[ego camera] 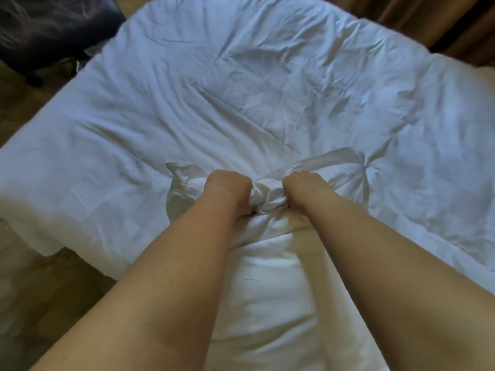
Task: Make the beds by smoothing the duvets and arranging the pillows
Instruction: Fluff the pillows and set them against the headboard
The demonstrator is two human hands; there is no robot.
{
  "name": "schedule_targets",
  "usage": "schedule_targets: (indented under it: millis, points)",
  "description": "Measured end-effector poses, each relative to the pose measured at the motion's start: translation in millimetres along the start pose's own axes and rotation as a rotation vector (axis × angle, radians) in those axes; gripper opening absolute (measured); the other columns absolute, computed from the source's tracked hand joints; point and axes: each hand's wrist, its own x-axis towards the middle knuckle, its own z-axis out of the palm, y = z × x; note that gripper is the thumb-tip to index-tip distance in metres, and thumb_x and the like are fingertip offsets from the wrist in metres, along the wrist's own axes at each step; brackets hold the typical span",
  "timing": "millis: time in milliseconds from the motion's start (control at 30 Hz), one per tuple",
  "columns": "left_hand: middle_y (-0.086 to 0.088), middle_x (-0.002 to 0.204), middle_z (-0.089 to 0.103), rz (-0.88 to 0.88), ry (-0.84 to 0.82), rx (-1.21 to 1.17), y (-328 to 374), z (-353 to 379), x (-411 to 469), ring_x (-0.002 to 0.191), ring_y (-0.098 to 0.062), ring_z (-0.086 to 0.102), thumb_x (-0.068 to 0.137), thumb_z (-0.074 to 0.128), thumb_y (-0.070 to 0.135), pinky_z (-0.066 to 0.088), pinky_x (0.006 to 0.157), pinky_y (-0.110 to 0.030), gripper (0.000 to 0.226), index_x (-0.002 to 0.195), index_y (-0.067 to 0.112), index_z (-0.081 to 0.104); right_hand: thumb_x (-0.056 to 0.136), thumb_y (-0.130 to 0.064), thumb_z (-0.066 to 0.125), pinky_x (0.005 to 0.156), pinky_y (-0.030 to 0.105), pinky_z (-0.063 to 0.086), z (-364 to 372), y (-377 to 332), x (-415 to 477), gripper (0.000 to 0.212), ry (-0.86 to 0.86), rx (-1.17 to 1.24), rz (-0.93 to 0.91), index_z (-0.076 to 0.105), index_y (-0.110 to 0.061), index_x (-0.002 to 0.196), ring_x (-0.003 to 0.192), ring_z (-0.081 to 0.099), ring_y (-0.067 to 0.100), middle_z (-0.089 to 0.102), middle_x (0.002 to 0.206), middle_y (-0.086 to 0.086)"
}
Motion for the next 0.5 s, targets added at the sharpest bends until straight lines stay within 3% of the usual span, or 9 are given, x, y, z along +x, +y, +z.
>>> schedule_targets:
  millis: [200, 367, 500]
  points:
    - [-0.001, 0.106, 0.067, 0.011, 0.206, -0.024, 40, -63, -103, 0.097, -0.024, 0.064, 0.079, 0.056, 0.065, 0.040, 0.071, -0.031, 0.051, 0.109, 0.023, 0.061, 0.086, -0.005, 0.050, 0.082, 0.036, 0.048, -38, 26, -120, 0.028, 0.204, 0.056, 0.040, 0.061, -0.009, 0.112, 0.106, 0.059, 0.032, 0.060, 0.119, 0.016]
    - [0.000, 0.114, 0.064, -0.023, 0.457, 0.105, 80, -152, -214, 0.106, -0.024, 0.062, 0.082, 0.054, 0.063, 0.039, 0.074, -0.033, 0.046, 0.110, 0.027, 0.061, 0.090, -0.018, 0.053, 0.094, 0.039, 0.045, -98, 52, -256, 0.028, 0.457, 0.107, 0.100, 0.061, -0.011, 0.116, 0.113, 0.058, 0.032, 0.060, 0.124, 0.014]
    - [-0.001, 0.118, 0.064, -0.089, 0.757, 0.263, 123, -223, -316, 0.108, -0.026, 0.062, 0.088, 0.053, 0.052, 0.038, 0.073, -0.033, 0.036, 0.114, 0.027, 0.060, 0.094, -0.016, 0.047, 0.101, 0.039, 0.044, -133, 73, -374, 0.036, 0.738, 0.083, 0.182, 0.056, -0.012, 0.128, 0.121, 0.054, 0.032, 0.057, 0.132, 0.014]
